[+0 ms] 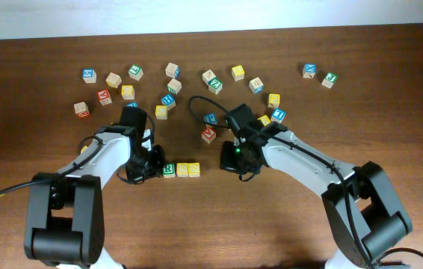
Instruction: Spell out RSS
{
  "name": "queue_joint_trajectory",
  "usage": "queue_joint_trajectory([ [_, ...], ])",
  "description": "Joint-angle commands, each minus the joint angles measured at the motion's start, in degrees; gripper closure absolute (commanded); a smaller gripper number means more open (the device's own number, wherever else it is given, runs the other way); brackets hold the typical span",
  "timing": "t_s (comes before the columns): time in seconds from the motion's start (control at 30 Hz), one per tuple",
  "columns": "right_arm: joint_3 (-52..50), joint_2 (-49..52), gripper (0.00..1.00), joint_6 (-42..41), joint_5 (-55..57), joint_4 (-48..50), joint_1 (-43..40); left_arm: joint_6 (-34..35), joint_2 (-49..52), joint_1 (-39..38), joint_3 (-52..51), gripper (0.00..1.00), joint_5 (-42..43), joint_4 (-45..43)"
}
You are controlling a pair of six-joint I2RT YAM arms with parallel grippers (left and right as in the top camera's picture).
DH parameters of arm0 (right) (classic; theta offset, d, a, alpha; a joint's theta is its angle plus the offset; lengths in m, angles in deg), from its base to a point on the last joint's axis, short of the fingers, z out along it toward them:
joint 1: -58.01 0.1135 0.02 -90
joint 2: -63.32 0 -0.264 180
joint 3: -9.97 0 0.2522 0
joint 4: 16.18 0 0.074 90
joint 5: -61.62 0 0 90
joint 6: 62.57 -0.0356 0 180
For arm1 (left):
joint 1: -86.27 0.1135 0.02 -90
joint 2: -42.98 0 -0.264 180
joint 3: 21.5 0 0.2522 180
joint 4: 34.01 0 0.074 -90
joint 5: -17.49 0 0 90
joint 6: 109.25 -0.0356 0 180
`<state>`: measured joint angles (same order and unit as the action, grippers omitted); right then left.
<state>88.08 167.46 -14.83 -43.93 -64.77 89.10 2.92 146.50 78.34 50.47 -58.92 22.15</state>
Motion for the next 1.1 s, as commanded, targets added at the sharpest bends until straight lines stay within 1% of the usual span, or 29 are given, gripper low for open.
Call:
queue_joint_trajectory([
  [0.0, -0.4, 0.5, 0.96, -0.3, -0.6, 0.4, 2.0, 1.1, 0.8, -2.2, -0.4, 1.00, 2.3, -0.7],
  [0.27, -0.4, 0.5, 0.96, -0.3, -0.5, 2.9, 2.8, 1.1, 0.8, -3.5, -0.4, 1.00, 1.9, -2.3],
  [0.37, -0.4, 2.3, 0.96, -6.6, -0.3, 5.2, 3.4, 0.9, 0.8, -3.5, -0.4, 1.00, 1.9, -2.7],
  [0.5, -0.5, 4.7, 0.96, -7.9, -1.4, 7.8, 5.8, 0.8, 0.8, -3.5, -0.4, 1.00, 1.9, -3.0],
  [0.57, -0.5, 5.0, 0.96, -10.6, -1.4, 8.6, 6.7, -0.3, 0.8, -3.8, -0.4, 1.00, 1.9, -3.6],
  [0.63, -0.4, 5.0, 0.96, -10.6, -1.4, 10.0, 6.8, -0.6, 0.8, -3.8, -0.4, 1.00, 1.9, -3.8],
  [0.93, -0.4, 5.0, 0.96, -10.6, -2.4, 10.0, 6.8, -1.5, 0.8, -3.8, -0.4, 1.00, 1.8, -4.4],
  [1.0, -0.4, 5.0, 0.96, -10.6, -1.8, 8.4, 6.8, -1.4, 0.8, -3.8, -0.4, 1.00, 1.6, -4.2],
  [1.03, -0.4, 5.0, 0.96, -10.5, -1.3, 7.0, 6.8, -1.4, 0.8, -3.8, -0.4, 1.00, 0.9, -4.2],
  [1.07, -0.4, 5.0, 0.96, -10.1, -1.4, 5.6, 6.8, -1.0, 0.8, -3.7, -0.4, 1.00, -1.8, -3.6],
])
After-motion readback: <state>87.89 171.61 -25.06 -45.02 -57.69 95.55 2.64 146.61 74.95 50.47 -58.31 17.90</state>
